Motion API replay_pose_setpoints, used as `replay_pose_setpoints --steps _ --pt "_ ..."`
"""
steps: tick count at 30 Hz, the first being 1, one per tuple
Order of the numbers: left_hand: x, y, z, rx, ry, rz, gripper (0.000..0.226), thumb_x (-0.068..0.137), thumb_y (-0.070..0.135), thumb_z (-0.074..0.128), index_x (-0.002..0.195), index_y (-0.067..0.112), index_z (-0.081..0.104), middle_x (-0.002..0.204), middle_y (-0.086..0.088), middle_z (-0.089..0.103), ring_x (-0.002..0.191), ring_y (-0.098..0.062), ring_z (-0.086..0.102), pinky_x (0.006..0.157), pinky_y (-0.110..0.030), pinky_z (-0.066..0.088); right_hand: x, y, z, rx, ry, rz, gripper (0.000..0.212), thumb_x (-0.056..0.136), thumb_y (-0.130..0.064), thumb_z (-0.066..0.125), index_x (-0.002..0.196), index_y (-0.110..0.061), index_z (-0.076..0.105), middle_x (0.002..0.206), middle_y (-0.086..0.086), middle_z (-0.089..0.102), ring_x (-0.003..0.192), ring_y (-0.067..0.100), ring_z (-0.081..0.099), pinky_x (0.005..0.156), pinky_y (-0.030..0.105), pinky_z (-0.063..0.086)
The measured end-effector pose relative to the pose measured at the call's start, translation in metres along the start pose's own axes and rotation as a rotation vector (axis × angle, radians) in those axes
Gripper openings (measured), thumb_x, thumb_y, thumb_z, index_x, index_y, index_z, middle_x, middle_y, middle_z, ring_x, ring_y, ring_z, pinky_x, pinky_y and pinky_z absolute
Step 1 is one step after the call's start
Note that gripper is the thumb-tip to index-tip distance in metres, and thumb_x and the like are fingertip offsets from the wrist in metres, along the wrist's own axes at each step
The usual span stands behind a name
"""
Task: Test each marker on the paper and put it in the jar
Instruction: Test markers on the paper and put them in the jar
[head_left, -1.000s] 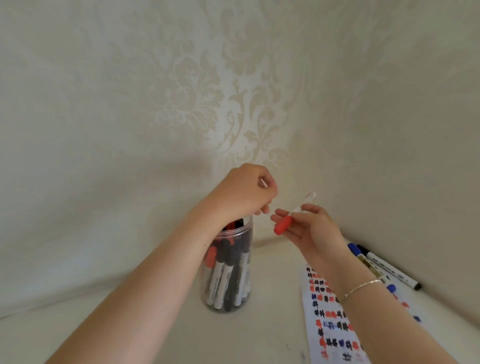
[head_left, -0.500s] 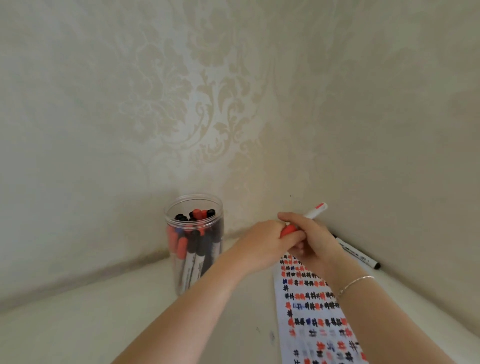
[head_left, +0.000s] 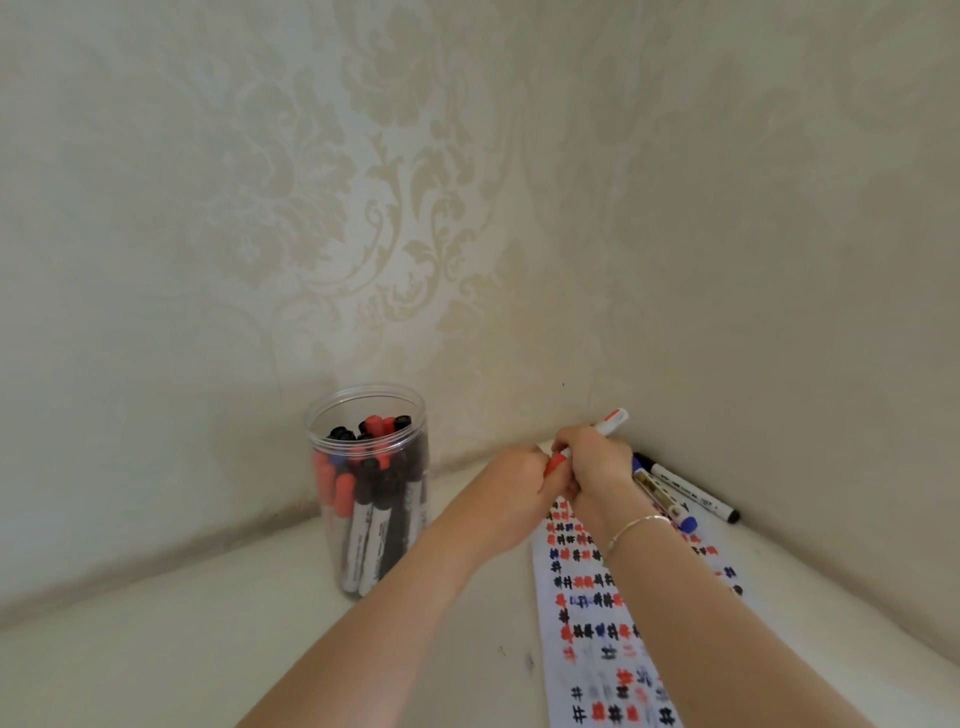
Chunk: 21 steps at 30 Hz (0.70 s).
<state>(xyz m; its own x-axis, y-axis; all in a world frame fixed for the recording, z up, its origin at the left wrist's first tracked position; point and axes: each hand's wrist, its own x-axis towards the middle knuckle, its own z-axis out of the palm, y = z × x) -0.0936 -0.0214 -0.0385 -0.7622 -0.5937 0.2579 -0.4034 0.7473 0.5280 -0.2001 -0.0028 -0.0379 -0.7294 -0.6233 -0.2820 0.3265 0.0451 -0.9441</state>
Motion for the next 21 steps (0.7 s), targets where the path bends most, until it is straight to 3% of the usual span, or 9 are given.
replay_pose_setpoints --steps 5,8,10,13,16,19,21 --pt "-0.002 0.001 -0.003 0.210 0.001 0.076 0.041 0.104 0.031 0.033 0.095 0.002 0.060 0.089 -0.009 0.051 0.077 -0.026 0.054 0.070 -0.033 0.041 0.011 -0.001 -0.003 0.000 0.044 -0.001 0.018 0.082 -0.002 0.052 0.099 0.001 0.054 0.066 0.009 0.052 0.050 0.019 0.050 0.044 0.026 0.045" --pt "-0.019 0.005 0.001 0.333 -0.008 0.140 0.043 0.102 0.039 0.034 0.102 0.005 0.059 0.096 -0.002 0.049 0.079 -0.021 0.056 0.074 -0.035 0.049 0.029 -0.020 -0.033 -0.041 0.207 -0.052 0.023 0.085 -0.005 0.050 0.107 0.003 0.054 0.069 0.008 0.052 0.053 0.018 0.050 0.043 0.027 0.042" --pt "-0.023 -0.005 0.001 0.328 0.014 0.064 0.048 0.100 0.046 0.032 0.104 0.005 0.059 0.097 0.000 0.046 0.083 -0.020 0.057 0.078 -0.036 0.050 0.033 -0.028 -0.048 -0.051 0.280 -0.039 0.022 0.084 -0.004 0.049 0.106 -0.001 0.052 0.071 0.007 0.050 0.055 0.015 0.047 0.046 0.026 0.041" --pt "-0.023 -0.016 0.011 0.290 0.022 -0.028 0.052 0.099 0.051 0.028 0.107 0.009 0.057 0.100 0.000 0.048 0.086 -0.020 0.058 0.080 -0.038 0.050 0.028 -0.026 -0.054 0.008 0.230 -0.009 0.019 0.084 -0.006 0.054 0.103 -0.005 0.051 0.068 0.005 0.048 0.051 0.012 0.044 0.041 0.022 0.041" --pt "-0.021 -0.018 0.026 0.239 0.074 -0.079 0.047 0.101 0.049 0.025 0.104 0.013 0.055 0.097 0.002 0.047 0.081 -0.017 0.056 0.075 -0.032 0.047 0.019 -0.016 -0.060 0.057 0.164 0.009 0.018 0.086 -0.013 0.061 0.099 -0.006 0.051 0.061 0.003 0.045 0.038 0.009 0.036 0.031 0.015 0.032" --pt "-0.017 -0.020 0.039 0.163 0.086 -0.107 0.037 0.102 0.046 0.027 0.095 0.018 0.050 0.086 0.005 0.049 0.078 -0.015 0.054 0.070 -0.029 0.043 0.008 -0.006 -0.072 0.011 0.141 -0.023 0.023 0.087 -0.024 0.065 0.088 -0.007 0.050 0.053 0.003 0.046 0.032 0.009 0.033 0.034 0.019 0.031" --pt "-0.013 -0.019 0.048 0.096 0.066 -0.117 0.037 0.101 0.047 0.029 0.091 0.018 0.050 0.082 0.004 0.054 0.075 -0.014 0.055 0.067 -0.030 0.044 -0.001 0.006 -0.086 -0.062 0.124 -0.055 0.028 0.087 -0.033 0.064 0.086 -0.009 0.049 0.060 0.008 0.054 0.034 0.011 0.038 0.035 0.021 0.034"
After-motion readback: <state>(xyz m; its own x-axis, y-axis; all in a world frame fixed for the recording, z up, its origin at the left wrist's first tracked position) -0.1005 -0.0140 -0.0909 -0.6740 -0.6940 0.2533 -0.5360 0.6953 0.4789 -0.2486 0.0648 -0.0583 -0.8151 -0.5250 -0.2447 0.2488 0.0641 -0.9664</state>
